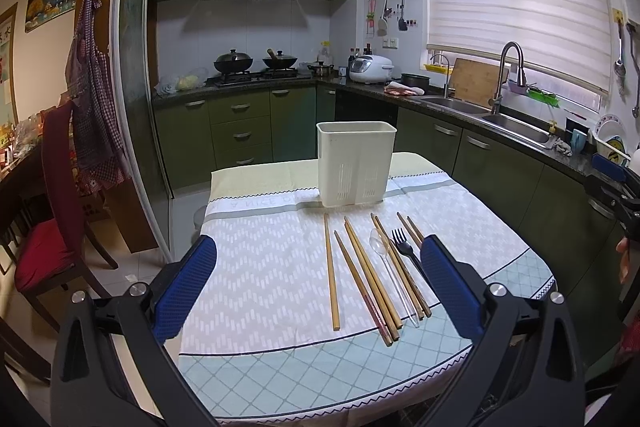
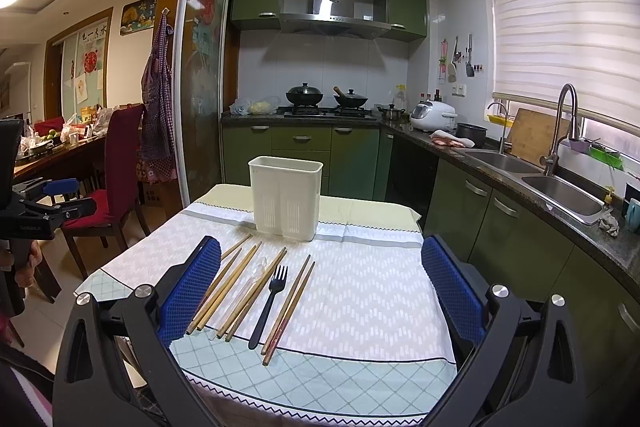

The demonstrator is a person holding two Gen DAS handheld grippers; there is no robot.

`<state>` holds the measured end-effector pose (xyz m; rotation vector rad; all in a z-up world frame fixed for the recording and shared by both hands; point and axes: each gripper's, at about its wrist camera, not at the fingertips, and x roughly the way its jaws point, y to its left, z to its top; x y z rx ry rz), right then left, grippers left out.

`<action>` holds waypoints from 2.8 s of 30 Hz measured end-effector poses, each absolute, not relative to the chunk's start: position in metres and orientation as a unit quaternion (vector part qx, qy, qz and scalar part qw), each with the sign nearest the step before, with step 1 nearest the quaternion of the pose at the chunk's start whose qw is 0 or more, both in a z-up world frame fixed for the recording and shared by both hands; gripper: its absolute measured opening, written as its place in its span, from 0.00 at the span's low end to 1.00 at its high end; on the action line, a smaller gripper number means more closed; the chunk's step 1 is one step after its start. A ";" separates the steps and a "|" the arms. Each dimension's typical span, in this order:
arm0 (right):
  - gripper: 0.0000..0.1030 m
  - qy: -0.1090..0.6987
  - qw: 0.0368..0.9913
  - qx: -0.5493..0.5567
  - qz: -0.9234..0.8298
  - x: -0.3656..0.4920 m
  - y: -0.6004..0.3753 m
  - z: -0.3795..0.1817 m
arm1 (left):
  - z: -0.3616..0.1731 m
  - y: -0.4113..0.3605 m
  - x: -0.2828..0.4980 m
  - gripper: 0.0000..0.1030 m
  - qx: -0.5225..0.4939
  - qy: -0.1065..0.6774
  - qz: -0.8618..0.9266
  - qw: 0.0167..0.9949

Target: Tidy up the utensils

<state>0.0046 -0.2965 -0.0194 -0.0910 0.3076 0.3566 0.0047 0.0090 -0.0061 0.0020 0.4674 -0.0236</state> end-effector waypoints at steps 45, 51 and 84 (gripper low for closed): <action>0.96 0.345 0.916 0.032 0.200 0.117 -0.281 -0.068 | -0.054 -0.015 0.117 0.94 -0.001 0.393 -0.038 0.919; 0.88 0.356 0.915 0.023 0.191 0.134 -0.274 -0.067 | -0.071 -0.033 0.160 0.88 -0.009 0.435 -0.062 0.898; 0.84 0.384 0.905 0.037 0.177 0.165 -0.291 -0.089 | -0.167 -0.096 0.290 0.15 -0.048 0.628 -0.058 0.775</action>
